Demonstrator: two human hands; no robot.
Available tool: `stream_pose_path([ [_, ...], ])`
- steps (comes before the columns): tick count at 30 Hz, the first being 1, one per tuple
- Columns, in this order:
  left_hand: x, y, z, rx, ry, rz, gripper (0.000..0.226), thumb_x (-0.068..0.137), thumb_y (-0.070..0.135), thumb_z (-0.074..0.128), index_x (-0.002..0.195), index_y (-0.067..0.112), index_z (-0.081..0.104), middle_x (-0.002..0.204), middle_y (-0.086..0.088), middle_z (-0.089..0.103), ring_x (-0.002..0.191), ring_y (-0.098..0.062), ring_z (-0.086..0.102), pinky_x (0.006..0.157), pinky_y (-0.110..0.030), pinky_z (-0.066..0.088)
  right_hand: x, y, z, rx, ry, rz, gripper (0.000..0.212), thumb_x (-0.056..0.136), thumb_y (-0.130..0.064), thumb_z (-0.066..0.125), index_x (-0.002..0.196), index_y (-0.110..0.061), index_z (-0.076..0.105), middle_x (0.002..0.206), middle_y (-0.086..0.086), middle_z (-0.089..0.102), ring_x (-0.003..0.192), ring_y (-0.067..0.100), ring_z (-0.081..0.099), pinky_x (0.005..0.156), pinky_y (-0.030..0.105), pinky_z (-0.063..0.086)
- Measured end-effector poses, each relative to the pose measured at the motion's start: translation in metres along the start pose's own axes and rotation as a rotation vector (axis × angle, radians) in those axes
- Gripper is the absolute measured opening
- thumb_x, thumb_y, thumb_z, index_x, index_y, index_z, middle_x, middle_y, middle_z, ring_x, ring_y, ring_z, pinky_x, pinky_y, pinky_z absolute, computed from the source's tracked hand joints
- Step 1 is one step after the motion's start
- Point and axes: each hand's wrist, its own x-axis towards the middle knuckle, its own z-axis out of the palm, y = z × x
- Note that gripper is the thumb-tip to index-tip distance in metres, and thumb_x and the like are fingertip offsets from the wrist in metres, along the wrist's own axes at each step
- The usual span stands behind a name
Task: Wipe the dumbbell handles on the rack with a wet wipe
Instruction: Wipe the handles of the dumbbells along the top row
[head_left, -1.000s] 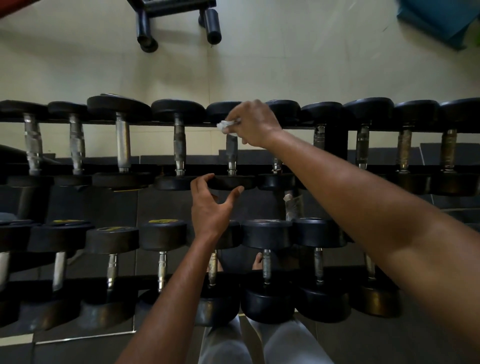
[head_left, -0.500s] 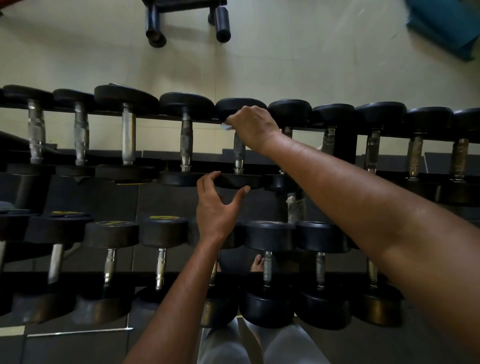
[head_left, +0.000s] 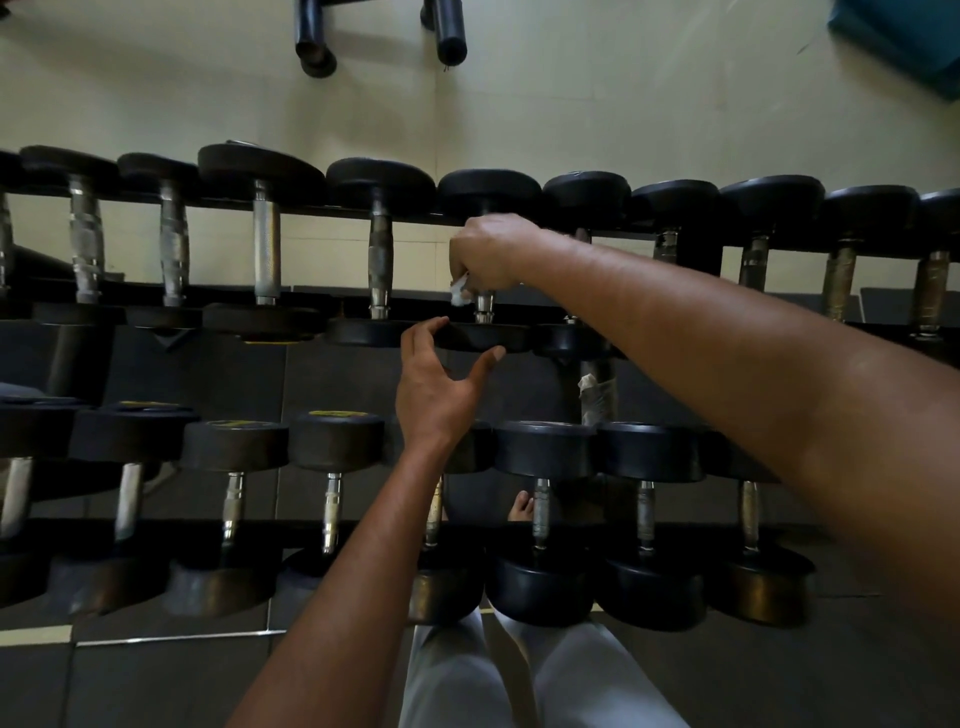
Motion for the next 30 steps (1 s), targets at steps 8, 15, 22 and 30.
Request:
stream_pose_path([
  [8,-0.013,-0.004,0.015,0.025,0.114,0.013,0.079,0.087,0.072,0.076,0.139,0.017,0.052,0.137,0.004,0.05,0.121,-0.012,0.055,0.089,-0.03,0.057,-0.02,0.0,0.029,0.263,0.025,0.029,0.012,0.095,-0.032,0.073,0.102,-0.026,0.081,0.094,-0.006,0.071,0.087,0.019,0.067,0.079,0.043,0.062],
  [15,-0.018,0.005,0.04,-0.479,-0.045,-0.48,0.121,0.067,0.065,0.095,0.161,0.021,0.034,0.157,0.005,0.039,0.14,-0.014,0.047,0.116,-0.032,0.045,-0.052,0.034,0.068,1.0,0.348,0.359,0.028,0.092,-0.046,0.081,0.111,-0.025,0.081,0.094,-0.013,0.075,0.08,0.003,0.069,0.072,0.023,0.052],
  [22,-0.007,0.009,0.068,-0.701,0.146,-0.503,0.124,0.055,0.047,0.107,0.157,0.026,0.039,0.148,0.012,0.052,0.133,-0.008,0.056,0.099,-0.017,0.055,-0.045,0.033,0.073,0.972,0.483,0.356,0.027,0.093,-0.051,0.077,0.109,-0.03,0.083,0.101,-0.015,0.077,0.097,0.003,0.069,0.087,0.033,0.06],
  [30,0.009,-0.018,0.068,-0.803,0.129,-0.51,0.063,0.069,0.04,0.101,0.121,0.015,0.078,0.114,0.001,0.081,0.11,-0.016,0.076,0.102,-0.039,0.06,-0.035,0.048,0.075,0.889,0.551,0.295,0.023,0.097,-0.047,0.074,0.11,-0.029,0.082,0.098,-0.015,0.077,0.093,0.005,0.07,0.083,0.037,0.061],
])
